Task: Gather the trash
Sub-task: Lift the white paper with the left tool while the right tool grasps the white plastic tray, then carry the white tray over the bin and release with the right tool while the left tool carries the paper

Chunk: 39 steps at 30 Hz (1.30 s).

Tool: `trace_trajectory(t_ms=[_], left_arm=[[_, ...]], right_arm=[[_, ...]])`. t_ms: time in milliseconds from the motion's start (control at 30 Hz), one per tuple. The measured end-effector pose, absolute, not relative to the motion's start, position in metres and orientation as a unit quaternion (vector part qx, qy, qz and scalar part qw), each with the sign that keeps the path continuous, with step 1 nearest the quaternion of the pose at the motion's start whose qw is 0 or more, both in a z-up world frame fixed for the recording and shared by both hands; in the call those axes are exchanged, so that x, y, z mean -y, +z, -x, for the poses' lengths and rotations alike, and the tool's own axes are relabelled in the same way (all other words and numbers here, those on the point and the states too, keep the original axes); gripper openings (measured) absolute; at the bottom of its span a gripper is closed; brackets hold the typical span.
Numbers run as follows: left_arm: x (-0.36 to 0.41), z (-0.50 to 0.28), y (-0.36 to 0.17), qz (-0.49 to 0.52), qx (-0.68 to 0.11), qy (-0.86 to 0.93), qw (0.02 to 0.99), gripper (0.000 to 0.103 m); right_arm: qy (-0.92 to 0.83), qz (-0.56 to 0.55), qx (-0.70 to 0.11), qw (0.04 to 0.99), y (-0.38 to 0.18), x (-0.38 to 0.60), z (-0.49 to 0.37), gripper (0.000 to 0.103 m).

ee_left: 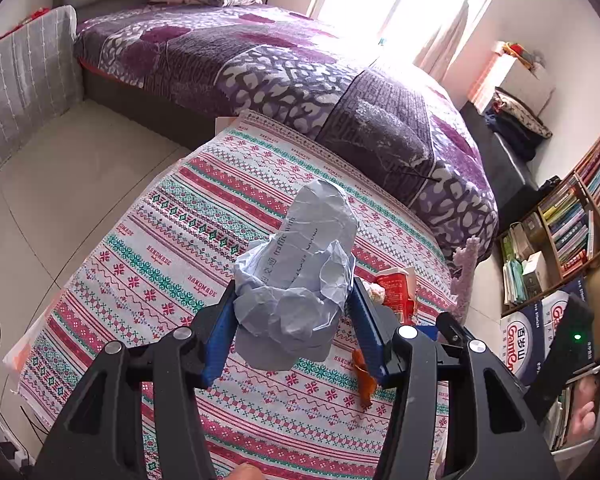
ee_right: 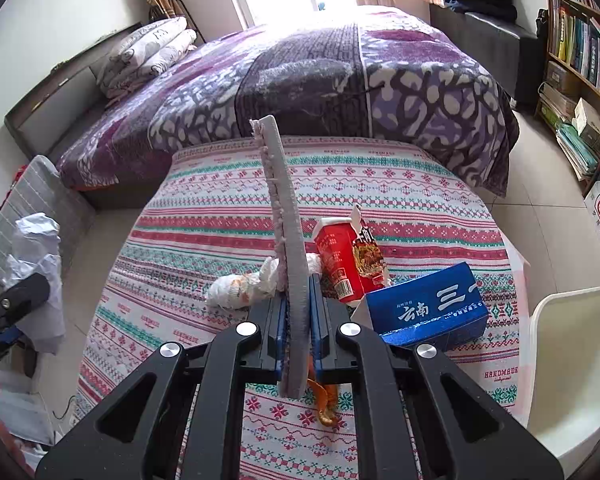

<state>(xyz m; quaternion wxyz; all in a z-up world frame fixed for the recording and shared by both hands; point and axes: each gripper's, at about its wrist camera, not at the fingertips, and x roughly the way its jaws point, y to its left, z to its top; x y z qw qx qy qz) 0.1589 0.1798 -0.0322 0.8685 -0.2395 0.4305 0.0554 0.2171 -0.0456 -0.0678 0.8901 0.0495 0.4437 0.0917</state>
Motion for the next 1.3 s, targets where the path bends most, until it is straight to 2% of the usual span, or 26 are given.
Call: trace_trajectory(t_ms=[367, 1300], left_arm=[[-0.163, -0.149, -0.023, 0.211, -0.401, 0.068, 0.889, 0.053], [-0.065, -0.133, -0.029, 0.114, -0.349, 0.075, 0.927, 0.054]], right_arm=[[0.085, -0.060, -0.400, 0.910, -0.030, 0.060, -0.187, 0.009], [-0.056, -0.038, -0.314, 0.947, -0.023, 0.141, -0.135, 0.009]])
